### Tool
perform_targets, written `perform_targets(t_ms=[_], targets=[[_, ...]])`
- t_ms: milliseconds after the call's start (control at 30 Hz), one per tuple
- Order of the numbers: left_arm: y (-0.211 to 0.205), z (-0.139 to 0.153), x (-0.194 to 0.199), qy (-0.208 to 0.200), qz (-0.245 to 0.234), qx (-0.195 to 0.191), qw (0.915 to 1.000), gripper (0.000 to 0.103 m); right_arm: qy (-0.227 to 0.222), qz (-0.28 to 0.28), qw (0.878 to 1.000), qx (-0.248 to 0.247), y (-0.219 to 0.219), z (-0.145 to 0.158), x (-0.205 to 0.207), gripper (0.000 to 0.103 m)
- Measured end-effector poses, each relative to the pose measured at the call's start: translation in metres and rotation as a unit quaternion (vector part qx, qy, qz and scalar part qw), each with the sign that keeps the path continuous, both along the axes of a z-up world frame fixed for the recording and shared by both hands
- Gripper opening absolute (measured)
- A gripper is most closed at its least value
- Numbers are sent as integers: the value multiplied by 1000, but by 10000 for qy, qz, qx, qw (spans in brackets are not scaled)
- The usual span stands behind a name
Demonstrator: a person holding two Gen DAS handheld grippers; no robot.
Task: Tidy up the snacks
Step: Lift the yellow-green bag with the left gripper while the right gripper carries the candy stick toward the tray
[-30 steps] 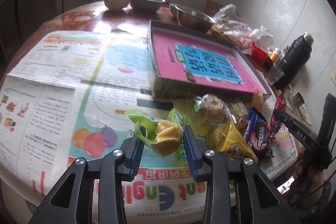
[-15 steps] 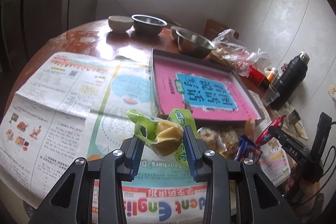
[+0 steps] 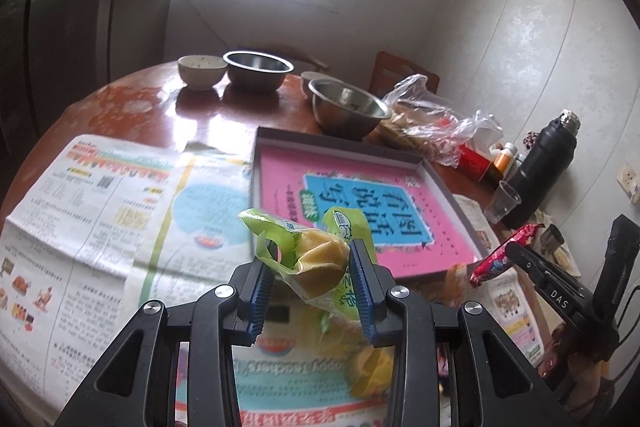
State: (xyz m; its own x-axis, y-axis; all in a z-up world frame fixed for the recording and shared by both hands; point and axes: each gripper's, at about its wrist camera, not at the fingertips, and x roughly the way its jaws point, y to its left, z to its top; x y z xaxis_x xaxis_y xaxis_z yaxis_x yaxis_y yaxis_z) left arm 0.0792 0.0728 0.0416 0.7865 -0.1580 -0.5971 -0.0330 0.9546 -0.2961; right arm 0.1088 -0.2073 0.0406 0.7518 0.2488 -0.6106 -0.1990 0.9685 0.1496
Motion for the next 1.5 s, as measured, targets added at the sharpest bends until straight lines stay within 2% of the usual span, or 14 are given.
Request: perform_targets(t_ms=[167, 400, 867, 1500], targets=[[-6, 3, 15, -102, -21, 22, 9999, 38, -176, -65, 9998, 27, 1, 8, 8, 19], [-15, -5, 36, -1, -101, 79, 9999, 38, -222, -138, 9996, -51, 5, 8, 26, 19], [-15, -29, 60, 319, -139, 65, 9994, 38, 334, -185, 9990, -235, 10, -19, 58, 19], [-13, -48, 75, 587, -149, 4, 9982, 39, 644, -145, 9978, -82, 20, -45, 84, 19]])
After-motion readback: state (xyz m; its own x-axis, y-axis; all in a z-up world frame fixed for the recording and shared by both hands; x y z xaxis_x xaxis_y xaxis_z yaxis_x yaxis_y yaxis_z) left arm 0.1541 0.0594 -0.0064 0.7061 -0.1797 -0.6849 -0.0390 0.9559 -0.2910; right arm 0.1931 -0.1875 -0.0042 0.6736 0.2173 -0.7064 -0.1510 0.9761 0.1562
